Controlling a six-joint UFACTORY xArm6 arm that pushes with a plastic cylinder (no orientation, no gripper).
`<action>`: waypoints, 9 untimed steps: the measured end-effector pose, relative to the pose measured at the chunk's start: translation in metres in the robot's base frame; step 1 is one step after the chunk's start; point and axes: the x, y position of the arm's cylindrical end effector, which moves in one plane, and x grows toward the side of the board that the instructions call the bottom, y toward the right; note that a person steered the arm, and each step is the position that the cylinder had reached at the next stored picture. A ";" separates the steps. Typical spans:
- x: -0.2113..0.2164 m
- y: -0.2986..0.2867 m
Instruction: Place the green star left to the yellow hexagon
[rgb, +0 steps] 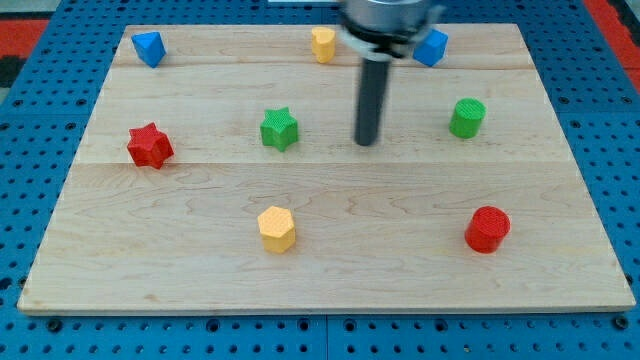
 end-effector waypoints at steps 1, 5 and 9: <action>-0.002 -0.074; 0.047 -0.079; 0.118 -0.220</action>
